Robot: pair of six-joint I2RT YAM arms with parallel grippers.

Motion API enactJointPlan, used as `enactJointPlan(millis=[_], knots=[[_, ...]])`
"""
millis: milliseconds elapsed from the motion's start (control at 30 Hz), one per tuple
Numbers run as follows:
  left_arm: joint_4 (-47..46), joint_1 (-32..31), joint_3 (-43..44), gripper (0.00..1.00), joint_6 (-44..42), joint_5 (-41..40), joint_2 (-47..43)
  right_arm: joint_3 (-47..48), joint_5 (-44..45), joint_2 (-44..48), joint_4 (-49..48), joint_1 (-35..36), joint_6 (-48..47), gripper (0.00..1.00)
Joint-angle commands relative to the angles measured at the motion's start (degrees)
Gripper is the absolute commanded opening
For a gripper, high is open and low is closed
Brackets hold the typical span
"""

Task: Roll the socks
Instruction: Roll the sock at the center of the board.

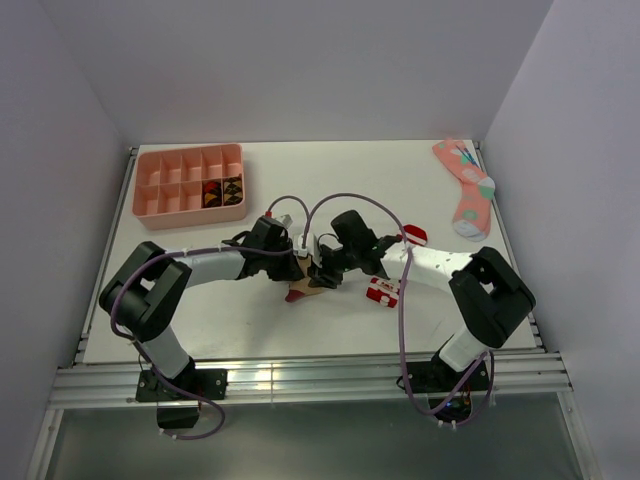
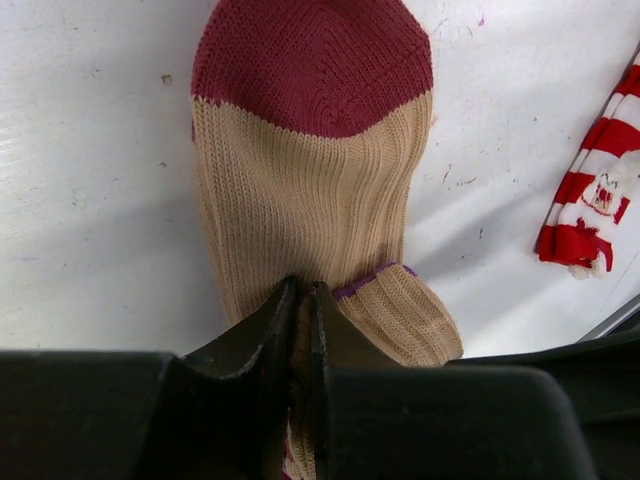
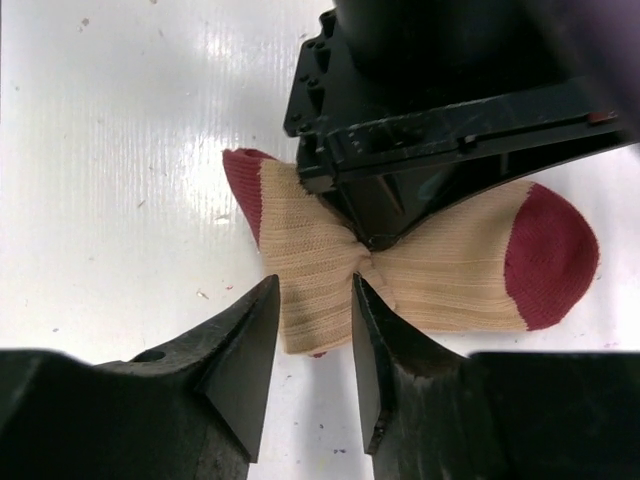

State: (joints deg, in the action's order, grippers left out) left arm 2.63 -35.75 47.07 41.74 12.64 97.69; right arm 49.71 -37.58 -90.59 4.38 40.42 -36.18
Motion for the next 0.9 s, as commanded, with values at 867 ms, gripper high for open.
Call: enactJointPlan(millis=[867], knots=[[14.9,1.7,-7.6,0.0,-1.8,-10.6,2.8,4.2,8.2,-7.4,-1.2,4.2,3.7,0.47]])
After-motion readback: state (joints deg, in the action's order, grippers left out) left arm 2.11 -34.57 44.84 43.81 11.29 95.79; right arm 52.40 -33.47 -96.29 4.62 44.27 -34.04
